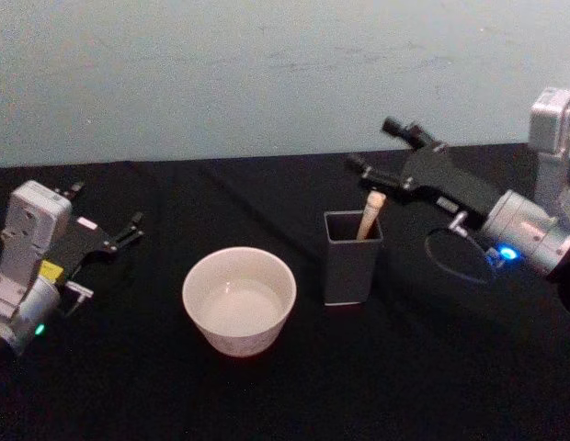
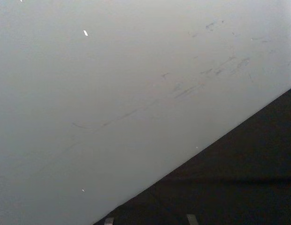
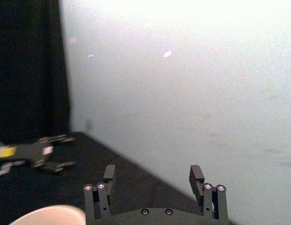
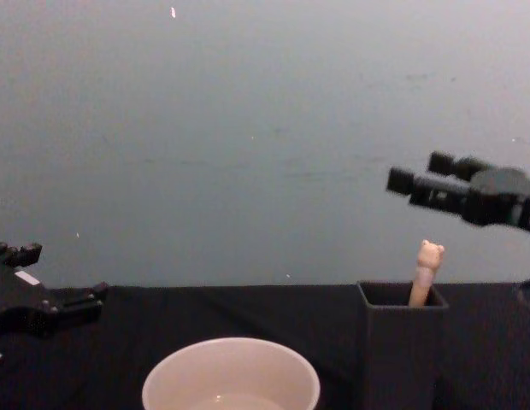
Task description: Pick up the stirring spoon with one hand, stir inside the cup, then place it back in its original position.
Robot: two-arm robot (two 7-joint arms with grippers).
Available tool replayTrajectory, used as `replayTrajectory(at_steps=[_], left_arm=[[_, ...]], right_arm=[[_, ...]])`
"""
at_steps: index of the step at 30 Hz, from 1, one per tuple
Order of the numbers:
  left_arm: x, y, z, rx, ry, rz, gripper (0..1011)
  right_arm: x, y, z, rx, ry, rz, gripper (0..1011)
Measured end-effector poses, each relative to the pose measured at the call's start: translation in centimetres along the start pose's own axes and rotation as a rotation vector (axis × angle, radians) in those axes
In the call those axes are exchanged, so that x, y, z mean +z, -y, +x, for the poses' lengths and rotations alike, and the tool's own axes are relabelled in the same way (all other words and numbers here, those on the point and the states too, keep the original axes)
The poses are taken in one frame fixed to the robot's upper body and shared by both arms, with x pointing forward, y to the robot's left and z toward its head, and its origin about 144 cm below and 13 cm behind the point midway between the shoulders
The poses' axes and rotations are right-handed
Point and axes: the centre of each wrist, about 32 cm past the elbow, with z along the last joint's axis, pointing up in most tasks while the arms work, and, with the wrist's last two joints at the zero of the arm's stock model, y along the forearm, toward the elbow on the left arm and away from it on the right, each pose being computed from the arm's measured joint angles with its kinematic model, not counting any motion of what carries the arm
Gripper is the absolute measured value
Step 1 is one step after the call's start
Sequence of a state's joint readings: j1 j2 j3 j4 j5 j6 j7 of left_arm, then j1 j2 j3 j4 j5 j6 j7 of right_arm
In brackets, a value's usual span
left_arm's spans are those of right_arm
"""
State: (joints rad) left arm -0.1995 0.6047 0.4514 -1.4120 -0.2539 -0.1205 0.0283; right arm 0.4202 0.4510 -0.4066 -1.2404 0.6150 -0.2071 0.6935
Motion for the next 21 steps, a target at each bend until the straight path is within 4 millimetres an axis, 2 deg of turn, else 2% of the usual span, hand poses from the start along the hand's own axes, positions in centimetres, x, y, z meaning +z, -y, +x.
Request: replayTrajectory(at_steps=[4, 9, 21], left_arm=[[0.0, 0.0, 0.0, 0.0, 0.0, 0.0, 1001], [0.0, 0.0, 0.0, 0.0, 0.0, 0.0, 1001], [0.0, 0.0, 0.0, 0.0, 0.0, 0.0, 1001]], right_arm=[[0.5, 0.5, -0.1, -0.121, 0.062, 0.024, 1002], [-0.1, 0.7, -0.4, -0.259, 0.097, 0.015, 1002], [-3.7, 1.0, -1.4, -0.344, 0.011, -0.098, 1000]])
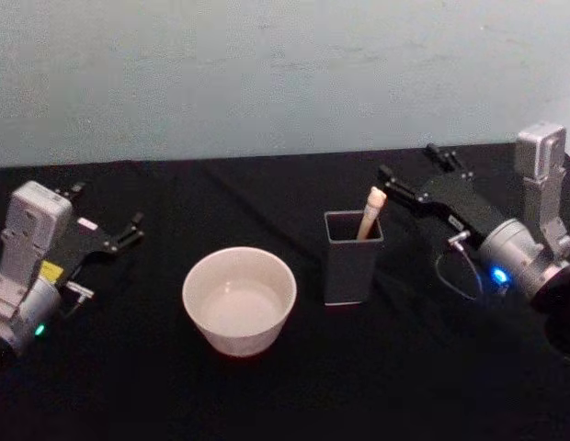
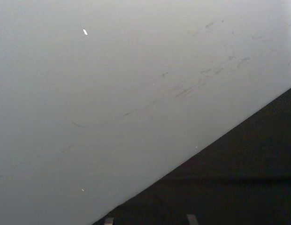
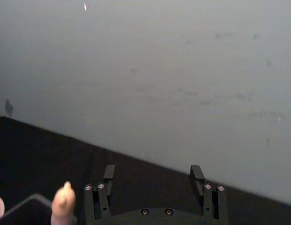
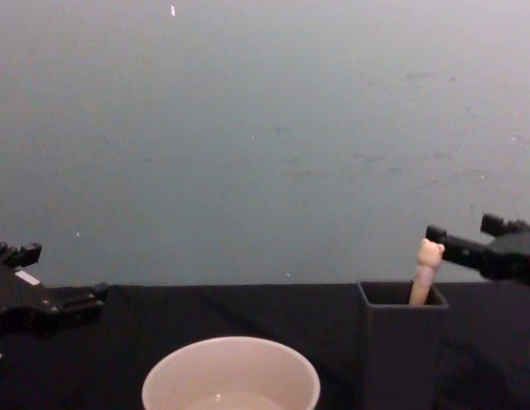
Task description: Pick up the stirring spoon with one hand, stir inside the cup, then place it back in its original position.
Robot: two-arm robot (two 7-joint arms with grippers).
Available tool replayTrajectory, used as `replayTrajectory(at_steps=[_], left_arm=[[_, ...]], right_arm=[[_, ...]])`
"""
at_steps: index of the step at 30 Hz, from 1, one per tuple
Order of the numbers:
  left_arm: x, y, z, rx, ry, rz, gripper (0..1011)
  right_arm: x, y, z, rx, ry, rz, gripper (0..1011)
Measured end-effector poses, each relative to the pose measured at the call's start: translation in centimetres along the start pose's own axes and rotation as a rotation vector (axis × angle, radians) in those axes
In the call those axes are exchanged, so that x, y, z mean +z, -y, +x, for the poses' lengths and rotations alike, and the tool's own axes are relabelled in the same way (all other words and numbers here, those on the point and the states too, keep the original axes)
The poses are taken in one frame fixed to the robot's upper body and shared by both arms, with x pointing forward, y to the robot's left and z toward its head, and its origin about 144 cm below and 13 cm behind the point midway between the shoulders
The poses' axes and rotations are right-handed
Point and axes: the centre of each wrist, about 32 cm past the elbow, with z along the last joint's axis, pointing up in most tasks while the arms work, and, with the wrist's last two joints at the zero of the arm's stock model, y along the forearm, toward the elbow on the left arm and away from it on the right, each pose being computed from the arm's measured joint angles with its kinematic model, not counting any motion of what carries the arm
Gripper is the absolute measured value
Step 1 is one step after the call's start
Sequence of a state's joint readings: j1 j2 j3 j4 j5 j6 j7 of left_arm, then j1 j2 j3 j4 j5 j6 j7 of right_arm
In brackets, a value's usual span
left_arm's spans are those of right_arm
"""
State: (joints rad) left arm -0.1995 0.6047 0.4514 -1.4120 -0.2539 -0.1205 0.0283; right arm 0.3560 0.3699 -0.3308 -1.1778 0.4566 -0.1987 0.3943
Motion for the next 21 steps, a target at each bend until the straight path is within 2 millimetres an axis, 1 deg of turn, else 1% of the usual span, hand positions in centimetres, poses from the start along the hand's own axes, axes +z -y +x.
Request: replayTrajectory(at_steps=[10, 21], left_arm=[[0.0, 0.0, 0.0, 0.0, 0.0, 0.0, 1001], [0.0, 0.0, 0.0, 0.0, 0.0, 0.0, 1001]], right_arm=[[-1.9, 0.1, -0.4, -0.028, -0.036, -0.062, 1002], [-2.3, 0.0, -0.4, -0.025, -0.034, -0.087, 1002]])
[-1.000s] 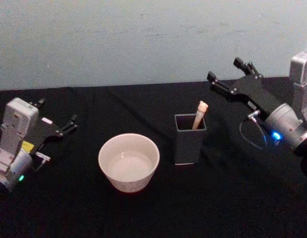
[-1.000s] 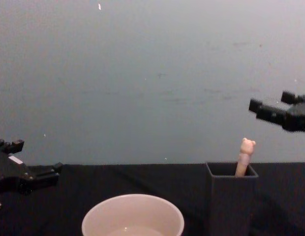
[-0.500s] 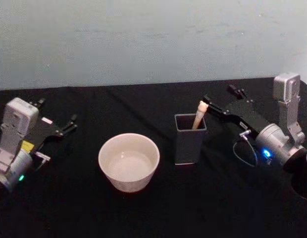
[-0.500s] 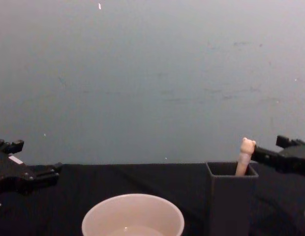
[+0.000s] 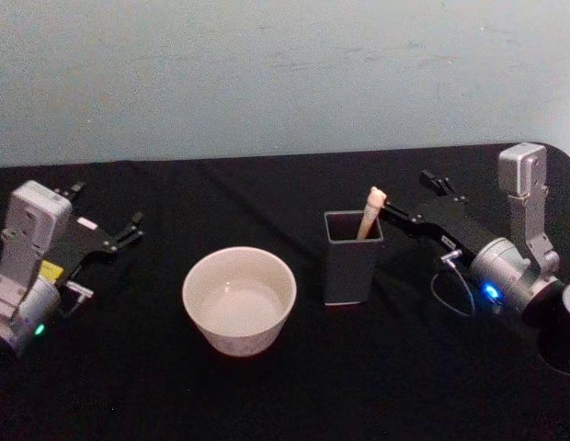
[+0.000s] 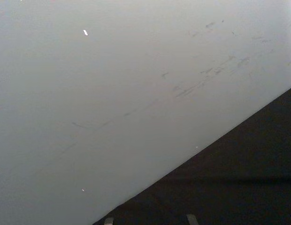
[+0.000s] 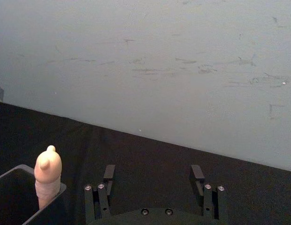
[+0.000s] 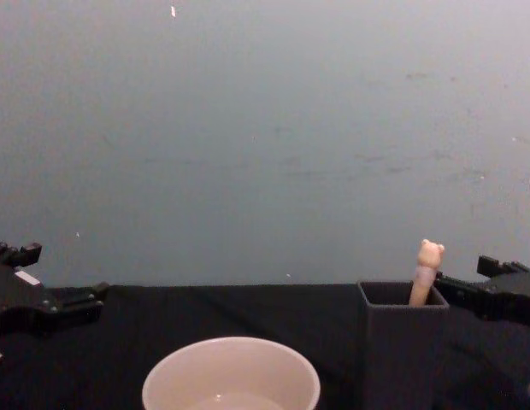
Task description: Pick up the stirring spoon with one hand, stir inside the cup, then place it back in its original position.
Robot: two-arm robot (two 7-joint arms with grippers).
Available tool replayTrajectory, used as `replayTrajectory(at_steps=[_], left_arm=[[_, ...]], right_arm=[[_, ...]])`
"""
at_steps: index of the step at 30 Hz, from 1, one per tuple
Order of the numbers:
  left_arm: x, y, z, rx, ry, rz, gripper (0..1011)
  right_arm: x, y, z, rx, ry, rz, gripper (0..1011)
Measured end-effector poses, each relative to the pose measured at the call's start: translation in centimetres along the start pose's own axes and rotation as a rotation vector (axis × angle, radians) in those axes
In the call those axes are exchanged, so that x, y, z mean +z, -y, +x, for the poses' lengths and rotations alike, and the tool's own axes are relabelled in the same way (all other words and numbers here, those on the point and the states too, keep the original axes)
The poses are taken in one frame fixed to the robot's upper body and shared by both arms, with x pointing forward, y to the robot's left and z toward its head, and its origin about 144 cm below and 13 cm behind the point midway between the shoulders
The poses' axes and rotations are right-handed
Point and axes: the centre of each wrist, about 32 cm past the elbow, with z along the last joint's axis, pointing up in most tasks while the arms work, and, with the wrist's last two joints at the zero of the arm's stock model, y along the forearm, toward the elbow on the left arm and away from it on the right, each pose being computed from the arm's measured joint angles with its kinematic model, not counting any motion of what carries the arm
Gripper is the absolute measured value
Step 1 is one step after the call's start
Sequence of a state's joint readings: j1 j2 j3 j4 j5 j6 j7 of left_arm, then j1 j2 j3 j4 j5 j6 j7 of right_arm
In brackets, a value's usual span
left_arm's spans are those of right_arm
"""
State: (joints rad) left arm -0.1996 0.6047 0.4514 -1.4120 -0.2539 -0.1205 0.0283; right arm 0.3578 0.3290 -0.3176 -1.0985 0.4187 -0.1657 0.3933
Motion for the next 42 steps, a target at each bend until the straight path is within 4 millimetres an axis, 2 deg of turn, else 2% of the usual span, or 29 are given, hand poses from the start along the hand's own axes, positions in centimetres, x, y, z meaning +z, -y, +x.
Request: replayTrajectory(at_steps=[42], left_arm=[[0.0, 0.0, 0.0, 0.0, 0.0, 0.0, 1001]], right_arm=[[0.06, -0.03, -0.01, -0.001, -0.003, 0.006, 1002]])
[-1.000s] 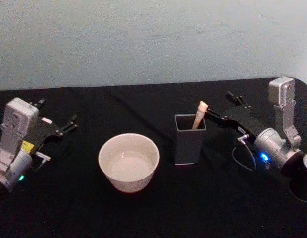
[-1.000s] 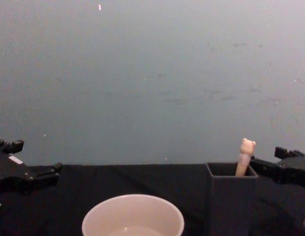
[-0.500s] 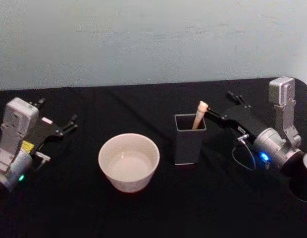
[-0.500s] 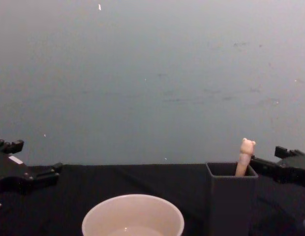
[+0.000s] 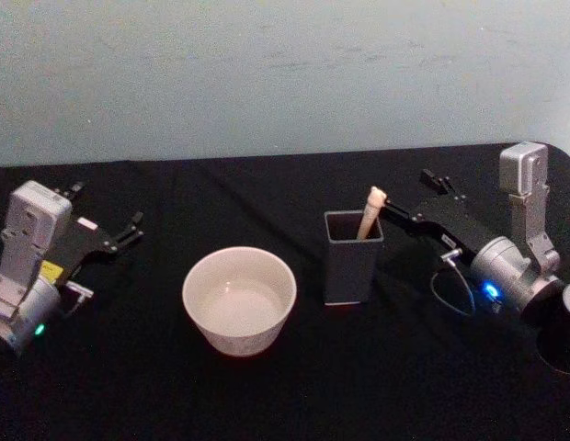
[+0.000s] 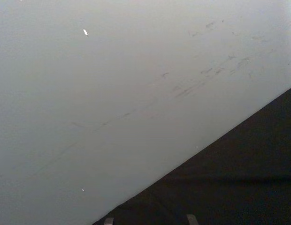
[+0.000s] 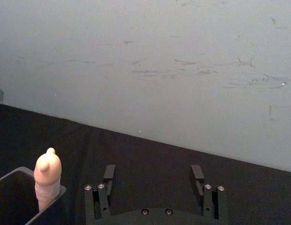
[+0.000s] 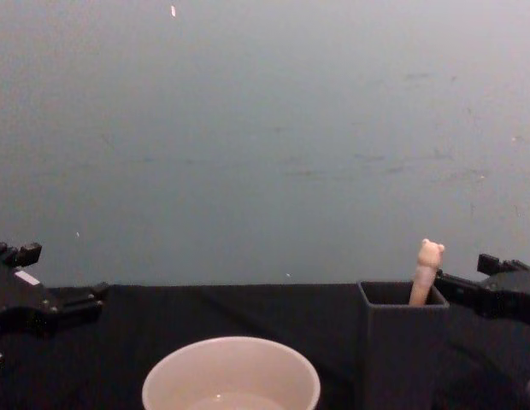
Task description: Pick up the stirring spoon with one hand, stir inside the cup, then place it back in its original position.
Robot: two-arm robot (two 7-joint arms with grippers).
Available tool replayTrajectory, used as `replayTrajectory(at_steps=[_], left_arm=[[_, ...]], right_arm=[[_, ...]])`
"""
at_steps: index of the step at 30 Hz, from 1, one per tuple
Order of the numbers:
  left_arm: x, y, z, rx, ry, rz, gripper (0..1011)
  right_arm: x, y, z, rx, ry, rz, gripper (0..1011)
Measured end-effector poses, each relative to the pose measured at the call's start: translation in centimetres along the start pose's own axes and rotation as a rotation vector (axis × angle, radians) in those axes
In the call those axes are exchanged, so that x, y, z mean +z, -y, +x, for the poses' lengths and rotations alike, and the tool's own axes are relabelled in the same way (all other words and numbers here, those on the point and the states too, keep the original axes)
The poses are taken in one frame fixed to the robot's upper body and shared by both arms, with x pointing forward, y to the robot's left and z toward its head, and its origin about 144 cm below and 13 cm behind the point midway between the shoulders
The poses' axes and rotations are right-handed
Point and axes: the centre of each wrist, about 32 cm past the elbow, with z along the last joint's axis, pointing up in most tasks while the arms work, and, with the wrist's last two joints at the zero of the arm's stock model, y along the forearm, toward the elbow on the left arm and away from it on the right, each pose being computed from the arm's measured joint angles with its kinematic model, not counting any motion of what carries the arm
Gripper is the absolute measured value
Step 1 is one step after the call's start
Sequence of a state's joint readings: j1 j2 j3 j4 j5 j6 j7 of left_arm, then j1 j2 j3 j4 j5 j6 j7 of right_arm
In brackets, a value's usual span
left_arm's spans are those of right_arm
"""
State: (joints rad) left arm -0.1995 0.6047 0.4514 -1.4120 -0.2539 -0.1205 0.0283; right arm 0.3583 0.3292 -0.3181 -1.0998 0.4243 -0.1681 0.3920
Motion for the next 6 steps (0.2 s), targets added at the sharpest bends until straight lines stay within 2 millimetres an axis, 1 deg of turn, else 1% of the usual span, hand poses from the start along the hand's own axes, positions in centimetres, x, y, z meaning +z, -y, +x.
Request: replayTrajectory(at_steps=[6], left_arm=[[0.0, 0.0, 0.0, 0.0, 0.0, 0.0, 1001]], right_arm=[[0.0, 0.0, 0.0, 0.0, 0.0, 0.0, 1002]])
